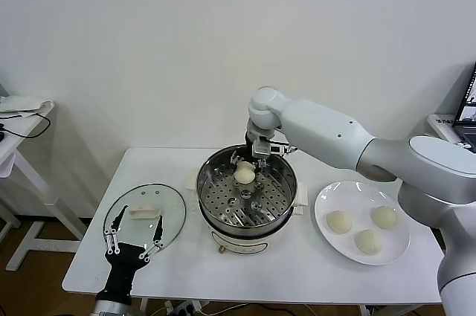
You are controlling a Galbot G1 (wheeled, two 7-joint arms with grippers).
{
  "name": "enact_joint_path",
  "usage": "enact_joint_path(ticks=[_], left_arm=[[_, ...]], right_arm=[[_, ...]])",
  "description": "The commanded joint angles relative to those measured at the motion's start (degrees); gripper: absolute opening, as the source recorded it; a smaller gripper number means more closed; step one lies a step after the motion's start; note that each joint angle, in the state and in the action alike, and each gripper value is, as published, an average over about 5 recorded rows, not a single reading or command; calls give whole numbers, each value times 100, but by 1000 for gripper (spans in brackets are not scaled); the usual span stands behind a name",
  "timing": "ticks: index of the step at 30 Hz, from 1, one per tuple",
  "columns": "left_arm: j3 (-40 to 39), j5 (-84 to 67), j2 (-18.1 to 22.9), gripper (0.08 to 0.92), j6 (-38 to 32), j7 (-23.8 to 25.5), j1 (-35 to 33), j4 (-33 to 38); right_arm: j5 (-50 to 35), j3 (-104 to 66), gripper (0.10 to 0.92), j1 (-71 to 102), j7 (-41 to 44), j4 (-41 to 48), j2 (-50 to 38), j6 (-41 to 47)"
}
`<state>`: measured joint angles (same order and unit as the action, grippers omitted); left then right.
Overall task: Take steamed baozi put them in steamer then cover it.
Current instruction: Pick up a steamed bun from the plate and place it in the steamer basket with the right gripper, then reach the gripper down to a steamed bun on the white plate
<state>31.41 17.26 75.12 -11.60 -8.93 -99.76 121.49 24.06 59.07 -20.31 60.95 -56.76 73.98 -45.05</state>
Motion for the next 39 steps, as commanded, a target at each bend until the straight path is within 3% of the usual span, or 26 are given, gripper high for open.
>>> enact_joint_path(ticks=[1,7,13,15,22,30,39], left_arm=[[20,-1,-17,823,-4,-1,0,-33],[-11,11,-19,823,10,2,8,-63],[-34,20,-40,823,13,5,3,-67],[-41,21,-44,823,6,4,2,-78],[-76,38,-15,823,-24,1,-8,-124],[-90,120,17,823,-133,-36,-51,-308],[-89,149,40,823,-126,-53,-63,-318]], right_arm=[[-272,-116,803,-75,138,-232,-199,-122],[-2048,-245,822,-544,725,-732,-1243,561],[-4274,430,823,-1180,729,-696,-2474,3001],[-4642,756,823,-1303,761,-649,-2850,3830],[-4931,1698,823,-1094,727,-947,-3677,5062],[-4723,1987,823,-285,178,-1563,-4206,5412],[-4467,1574,823,382,-363,-1511,-4188,5545]])
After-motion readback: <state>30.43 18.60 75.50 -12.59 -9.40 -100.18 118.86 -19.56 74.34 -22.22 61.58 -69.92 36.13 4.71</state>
